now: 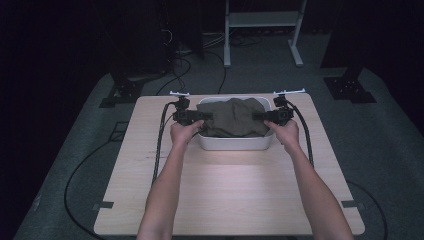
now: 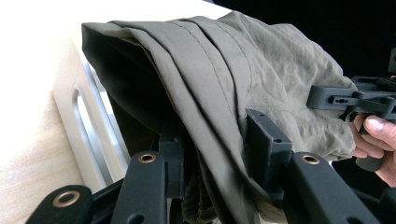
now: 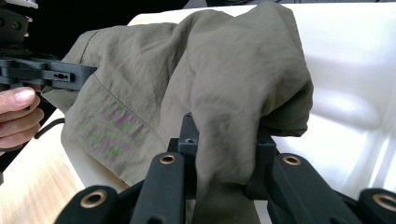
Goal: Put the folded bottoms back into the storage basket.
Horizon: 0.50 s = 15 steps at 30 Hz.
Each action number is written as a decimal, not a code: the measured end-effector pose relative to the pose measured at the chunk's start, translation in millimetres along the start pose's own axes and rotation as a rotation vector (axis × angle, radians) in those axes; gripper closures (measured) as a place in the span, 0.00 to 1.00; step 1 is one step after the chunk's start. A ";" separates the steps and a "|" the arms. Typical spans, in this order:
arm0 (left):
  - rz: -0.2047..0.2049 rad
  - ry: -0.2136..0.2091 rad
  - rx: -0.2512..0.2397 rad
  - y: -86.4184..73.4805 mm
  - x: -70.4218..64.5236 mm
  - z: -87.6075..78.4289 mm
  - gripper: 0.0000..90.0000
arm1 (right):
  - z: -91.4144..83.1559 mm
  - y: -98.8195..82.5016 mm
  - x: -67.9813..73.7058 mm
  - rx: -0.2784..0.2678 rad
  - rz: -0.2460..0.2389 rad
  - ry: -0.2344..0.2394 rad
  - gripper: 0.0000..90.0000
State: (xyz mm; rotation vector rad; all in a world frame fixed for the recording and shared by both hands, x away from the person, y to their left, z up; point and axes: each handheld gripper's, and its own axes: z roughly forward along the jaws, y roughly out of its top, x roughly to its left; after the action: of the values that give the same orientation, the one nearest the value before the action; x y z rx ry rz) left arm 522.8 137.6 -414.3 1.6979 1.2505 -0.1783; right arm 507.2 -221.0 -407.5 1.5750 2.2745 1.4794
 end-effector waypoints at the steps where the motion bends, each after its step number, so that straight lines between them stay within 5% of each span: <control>1: 0.001 0.001 0.002 -0.2 -0.3 0.7 0.68 | 0.4 -0.3 -0.1 0.004 0.005 -0.002 0.81; 15: 0.021 0.031 0.034 -1.7 -0.7 4.3 0.68 | 4.2 -3.0 -1.0 0.022 0.006 -0.010 0.80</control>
State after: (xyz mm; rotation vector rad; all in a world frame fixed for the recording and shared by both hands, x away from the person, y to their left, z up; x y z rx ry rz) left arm 522.9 133.8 -417.1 1.7489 1.2580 -0.1620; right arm 507.5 -219.1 -412.3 1.5930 2.2908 1.4500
